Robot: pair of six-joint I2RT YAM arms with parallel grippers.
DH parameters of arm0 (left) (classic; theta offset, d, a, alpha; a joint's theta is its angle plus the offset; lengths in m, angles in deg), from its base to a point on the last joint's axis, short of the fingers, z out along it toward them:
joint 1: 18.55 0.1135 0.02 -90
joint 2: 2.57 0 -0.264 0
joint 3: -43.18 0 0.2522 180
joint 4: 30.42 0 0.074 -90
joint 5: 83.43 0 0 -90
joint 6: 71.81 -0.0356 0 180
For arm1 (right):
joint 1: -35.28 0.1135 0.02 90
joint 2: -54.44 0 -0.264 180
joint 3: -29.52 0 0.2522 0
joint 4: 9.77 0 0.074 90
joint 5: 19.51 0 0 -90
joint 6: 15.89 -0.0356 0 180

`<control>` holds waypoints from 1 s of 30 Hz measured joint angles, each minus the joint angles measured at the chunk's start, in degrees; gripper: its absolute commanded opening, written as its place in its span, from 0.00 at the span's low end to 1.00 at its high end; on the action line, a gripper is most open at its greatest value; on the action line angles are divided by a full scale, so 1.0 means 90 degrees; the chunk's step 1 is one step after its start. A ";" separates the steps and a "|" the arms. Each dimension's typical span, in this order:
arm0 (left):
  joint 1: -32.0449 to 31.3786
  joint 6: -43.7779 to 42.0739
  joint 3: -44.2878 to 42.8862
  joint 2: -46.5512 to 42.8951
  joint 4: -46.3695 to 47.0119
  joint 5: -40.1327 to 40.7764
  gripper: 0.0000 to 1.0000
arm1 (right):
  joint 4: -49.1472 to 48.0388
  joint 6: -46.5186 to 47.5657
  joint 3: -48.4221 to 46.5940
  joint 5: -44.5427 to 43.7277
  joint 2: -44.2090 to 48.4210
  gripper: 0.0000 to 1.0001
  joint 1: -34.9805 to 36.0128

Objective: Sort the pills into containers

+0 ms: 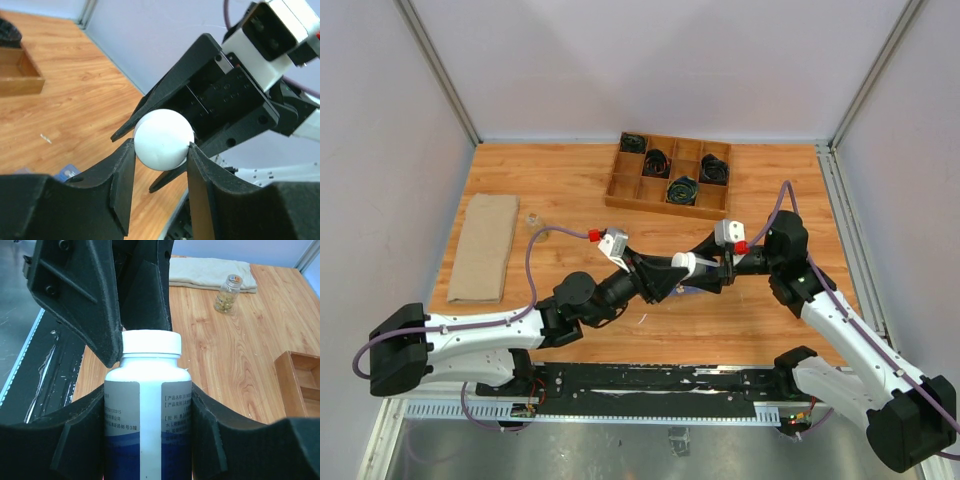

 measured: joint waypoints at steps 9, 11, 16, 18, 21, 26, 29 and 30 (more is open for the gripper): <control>0.0437 -0.0928 0.0668 -0.0027 0.1241 -0.1294 0.65 | -0.0007 -0.0044 0.0002 0.0172 0.0000 0.12 0.0015; 0.0440 -0.0991 0.0784 -0.0172 0.1258 -0.1292 0.82 | -0.0002 -0.0053 0.0002 0.0175 0.0002 0.12 0.0017; 0.0469 -0.0884 0.1107 -0.0981 0.1205 -0.1098 0.99 | -0.0002 -0.0056 0.0002 0.0075 0.0000 0.12 -0.0005; 0.0474 -0.0804 0.1129 -0.1263 0.1197 -0.0993 0.99 | -0.0002 -0.0056 0.0002 0.0044 0.0000 0.12 -0.0005; 0.0474 -0.0617 0.1076 -0.1489 0.1115 -0.0947 0.99 | -0.0002 -0.0056 0.0002 0.0041 0.0000 0.12 -0.0005; 0.0427 -0.0233 0.0561 -0.1263 0.0425 -0.0559 0.93 | -0.0002 -0.0056 0.0002 0.0036 0.0000 0.12 -0.0005; 0.0243 -0.0070 0.0231 -0.1020 -0.0024 -0.0051 0.88 | -0.0002 -0.0056 0.0002 0.0036 0.0000 0.12 -0.0005; 0.0163 -0.0012 0.0107 -0.0916 -0.0192 0.0117 0.87 | -0.0002 -0.0056 0.0002 0.0036 0.0000 0.12 -0.0005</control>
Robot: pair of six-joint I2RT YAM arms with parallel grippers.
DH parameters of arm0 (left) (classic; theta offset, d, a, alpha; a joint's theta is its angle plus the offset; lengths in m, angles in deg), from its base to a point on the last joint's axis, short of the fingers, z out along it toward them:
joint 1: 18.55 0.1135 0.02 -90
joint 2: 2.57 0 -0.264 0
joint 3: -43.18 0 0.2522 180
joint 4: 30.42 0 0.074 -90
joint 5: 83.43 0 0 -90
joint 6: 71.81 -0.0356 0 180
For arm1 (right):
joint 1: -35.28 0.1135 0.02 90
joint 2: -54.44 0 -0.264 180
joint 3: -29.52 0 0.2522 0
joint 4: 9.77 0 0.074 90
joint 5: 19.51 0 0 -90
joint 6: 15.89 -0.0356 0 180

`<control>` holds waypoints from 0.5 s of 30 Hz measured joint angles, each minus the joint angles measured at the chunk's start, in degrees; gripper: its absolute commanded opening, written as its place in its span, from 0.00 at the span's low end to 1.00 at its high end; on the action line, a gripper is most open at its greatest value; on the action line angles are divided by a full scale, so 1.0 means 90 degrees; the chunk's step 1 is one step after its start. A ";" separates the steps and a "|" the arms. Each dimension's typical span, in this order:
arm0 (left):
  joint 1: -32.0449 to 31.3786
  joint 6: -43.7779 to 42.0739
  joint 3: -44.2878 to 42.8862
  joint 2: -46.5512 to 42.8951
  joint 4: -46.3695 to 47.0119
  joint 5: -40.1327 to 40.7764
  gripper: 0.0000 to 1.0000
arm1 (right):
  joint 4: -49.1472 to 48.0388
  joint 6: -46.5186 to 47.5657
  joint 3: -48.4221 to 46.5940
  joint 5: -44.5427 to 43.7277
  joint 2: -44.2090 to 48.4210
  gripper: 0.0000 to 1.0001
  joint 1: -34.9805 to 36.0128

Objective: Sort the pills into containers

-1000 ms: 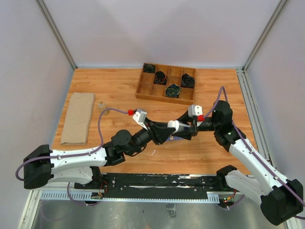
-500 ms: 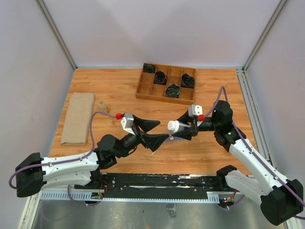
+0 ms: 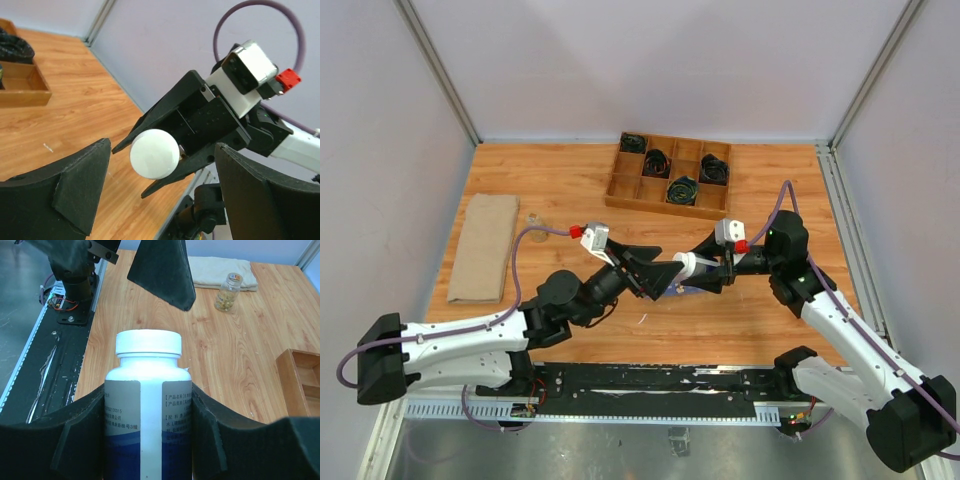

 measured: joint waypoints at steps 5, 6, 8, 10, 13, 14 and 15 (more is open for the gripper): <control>-0.0163 0.0248 -0.0551 0.0505 -0.0695 0.0539 0.79 | 0.0000 0.0000 0.0000 -0.0002 0.0000 0.12 0.0000; -0.0163 0.0287 -0.0644 0.0602 -0.0818 0.0610 0.77 | 0.0000 0.0000 0.0000 -0.0002 0.0000 0.12 0.0000; -0.0175 0.0323 -0.0763 0.0755 -0.0986 0.0673 0.72 | 0.0000 0.0000 0.0000 -0.0002 0.0000 0.12 0.0000; -0.0192 0.0372 -0.0818 0.0845 -0.1107 0.0678 0.68 | 0.0000 0.0000 0.0000 -0.0005 0.0000 0.12 0.0000; -0.0202 0.0423 -0.0833 0.0920 -0.1214 0.0678 0.61 | 0.0000 0.0000 0.0000 -0.0005 0.0000 0.13 0.0000; -0.0204 0.0444 -0.0838 0.0937 -0.1212 0.0673 0.59 | 0.0012 0.0002 0.0000 -0.0027 0.0000 0.13 0.0000; -0.0204 0.0454 -0.0848 0.0950 -0.1214 0.0670 0.55 | 0.0024 0.0000 0.0000 -0.0041 -0.0002 0.13 0.0000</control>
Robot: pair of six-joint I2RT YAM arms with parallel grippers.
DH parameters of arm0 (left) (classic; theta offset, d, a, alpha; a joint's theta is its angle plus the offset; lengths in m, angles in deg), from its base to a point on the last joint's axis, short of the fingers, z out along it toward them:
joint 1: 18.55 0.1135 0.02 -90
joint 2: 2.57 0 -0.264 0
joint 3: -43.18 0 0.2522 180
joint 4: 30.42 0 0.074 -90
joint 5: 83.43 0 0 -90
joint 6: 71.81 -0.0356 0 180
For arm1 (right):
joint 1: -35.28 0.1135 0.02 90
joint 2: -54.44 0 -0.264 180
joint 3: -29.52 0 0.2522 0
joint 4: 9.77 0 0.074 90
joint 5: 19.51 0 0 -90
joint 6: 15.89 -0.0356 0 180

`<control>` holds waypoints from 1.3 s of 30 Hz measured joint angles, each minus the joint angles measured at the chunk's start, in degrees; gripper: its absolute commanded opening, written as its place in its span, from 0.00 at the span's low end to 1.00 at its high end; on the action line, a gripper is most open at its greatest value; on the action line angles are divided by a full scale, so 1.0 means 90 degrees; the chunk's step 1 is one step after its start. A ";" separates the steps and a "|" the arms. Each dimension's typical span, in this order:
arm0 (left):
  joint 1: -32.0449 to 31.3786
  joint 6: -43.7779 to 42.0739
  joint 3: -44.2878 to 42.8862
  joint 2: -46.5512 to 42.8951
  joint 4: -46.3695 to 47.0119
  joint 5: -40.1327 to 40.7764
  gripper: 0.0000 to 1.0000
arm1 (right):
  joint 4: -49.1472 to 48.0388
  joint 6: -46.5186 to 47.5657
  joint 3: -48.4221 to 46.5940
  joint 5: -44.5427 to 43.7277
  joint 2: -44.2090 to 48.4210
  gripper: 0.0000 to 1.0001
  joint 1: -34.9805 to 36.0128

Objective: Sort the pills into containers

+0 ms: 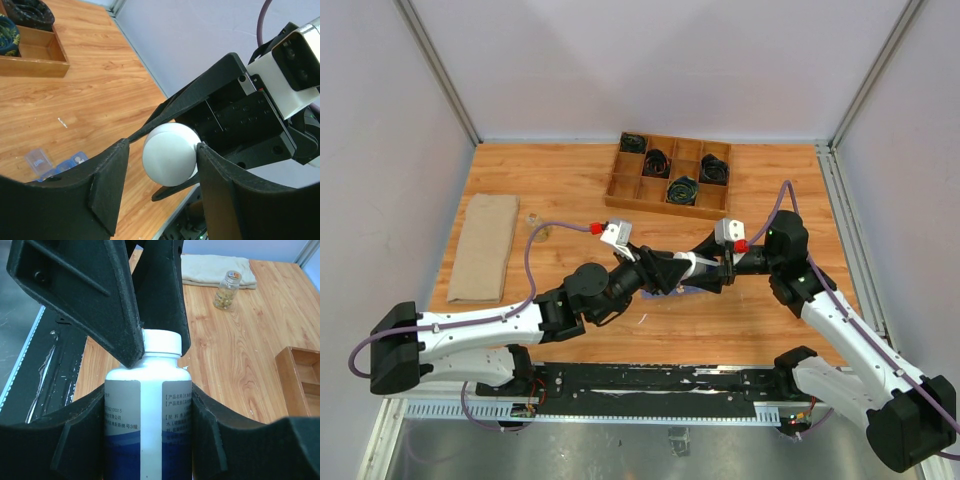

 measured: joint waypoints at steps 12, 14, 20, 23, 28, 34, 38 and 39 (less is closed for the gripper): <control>-0.0032 0.0007 -0.0078 0.0034 -0.0010 -0.0080 0.00 | 0.0015 0.0005 0.0000 -0.0075 -0.0010 0.69 0.0000; -0.0032 -0.0010 -0.0078 0.0032 -0.0034 -0.0075 0.00 | 0.0010 0.0005 0.0000 -0.0073 -0.0012 0.87 0.0000; -0.0012 -0.0063 0.0002 -0.0041 -0.0187 0.0044 0.00 | 0.0041 0.0046 0.0000 -0.0070 -0.0029 0.99 0.0000; 0.0136 -0.0090 0.0073 -0.0100 -0.0372 0.0097 0.00 | 0.0131 0.0134 0.0000 -0.0061 -0.0029 0.99 0.0000; 0.0828 -0.0340 0.0112 -0.0129 -0.1513 0.0607 0.00 | 0.0279 0.0250 0.0000 0.0002 -0.0027 0.99 -0.0039; 0.1931 -0.0673 0.0112 -0.0090 -0.3113 0.1222 0.00 | 0.0374 0.0335 0.0000 0.0005 -0.0027 0.99 -0.0090; 0.2943 -0.0913 0.0209 -0.0005 -0.3473 0.1263 0.00 | 0.0413 0.0345 0.0000 0.0005 -0.0027 0.99 -0.0095; 0.3206 -0.0986 0.0265 0.0039 -0.3478 0.1256 0.00 | 0.0415 0.0347 0.0000 0.0005 -0.0029 0.99 -0.0095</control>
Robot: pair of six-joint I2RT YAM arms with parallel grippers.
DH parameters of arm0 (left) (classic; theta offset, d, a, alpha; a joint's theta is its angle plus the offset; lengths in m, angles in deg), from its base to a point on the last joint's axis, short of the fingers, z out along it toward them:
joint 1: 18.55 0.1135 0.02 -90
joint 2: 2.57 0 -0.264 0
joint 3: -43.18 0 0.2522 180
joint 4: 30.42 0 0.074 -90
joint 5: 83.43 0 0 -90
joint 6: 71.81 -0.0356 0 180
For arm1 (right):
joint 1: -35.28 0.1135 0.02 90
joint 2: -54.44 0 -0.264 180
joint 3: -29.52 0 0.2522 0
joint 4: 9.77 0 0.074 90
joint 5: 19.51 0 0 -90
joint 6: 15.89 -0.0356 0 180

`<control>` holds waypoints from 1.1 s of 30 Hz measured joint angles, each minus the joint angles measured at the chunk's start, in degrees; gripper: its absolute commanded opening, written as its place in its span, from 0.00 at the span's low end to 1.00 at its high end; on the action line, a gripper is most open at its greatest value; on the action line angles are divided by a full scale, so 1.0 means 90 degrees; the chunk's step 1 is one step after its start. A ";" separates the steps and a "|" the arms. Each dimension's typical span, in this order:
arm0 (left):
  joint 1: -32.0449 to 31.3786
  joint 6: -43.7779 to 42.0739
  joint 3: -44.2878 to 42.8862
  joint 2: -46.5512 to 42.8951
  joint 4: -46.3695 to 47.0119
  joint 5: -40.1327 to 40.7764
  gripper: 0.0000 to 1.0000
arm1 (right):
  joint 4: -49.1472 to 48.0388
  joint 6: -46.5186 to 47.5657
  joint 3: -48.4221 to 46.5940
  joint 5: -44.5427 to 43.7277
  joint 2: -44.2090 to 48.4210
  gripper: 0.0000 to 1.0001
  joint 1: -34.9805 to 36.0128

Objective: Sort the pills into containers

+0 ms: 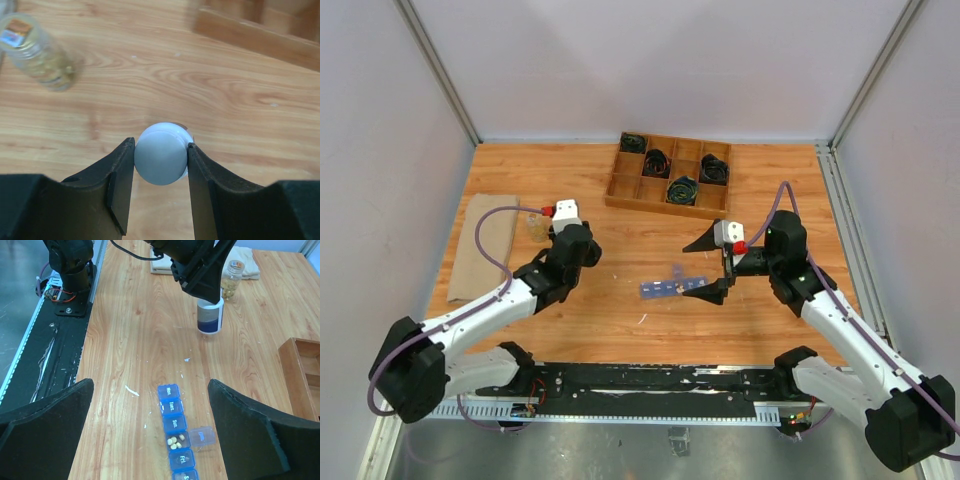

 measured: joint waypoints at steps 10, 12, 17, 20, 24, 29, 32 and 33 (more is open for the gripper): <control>0.1559 -0.0459 -0.0641 0.1773 0.0333 -0.0228 0.00 | 0.0015 0.0007 0.0000 -0.0005 -0.0075 0.99 0.0000; 0.1809 -0.0529 -0.1183 0.2334 0.0381 -0.0240 0.00 | 0.0017 0.0007 0.0000 -0.0005 -0.0083 0.99 0.0000; 0.2181 -0.0670 -0.2548 0.3572 0.0410 -0.0291 0.19 | 0.0015 0.0007 0.0000 -0.0010 -0.0083 0.99 0.0000; 0.2293 -0.0692 -0.3045 0.4119 0.0328 -0.0355 0.44 | 0.0015 0.0007 0.0000 -0.0019 -0.0092 0.99 0.0000; 0.2358 -0.0738 -0.3281 0.4279 0.0214 -0.0471 0.72 | 0.0012 -0.0002 0.0000 -0.0097 -0.0109 0.99 0.0000; 0.2356 -0.0763 -0.3288 0.3837 0.0053 -0.1066 0.78 | -0.0015 -0.0141 -0.0002 -0.0180 -0.0187 0.99 -0.0075; 0.2327 -0.0838 -0.3028 0.3099 0.0221 -0.1778 0.79 | -0.0068 -0.0355 -0.0022 -0.0243 -0.0313 0.99 -0.0233; 0.2285 -0.0906 -0.2781 0.2735 0.0440 -0.2084 0.79 | -0.0068 -0.0459 -0.0051 -0.0253 -0.0379 0.99 -0.0313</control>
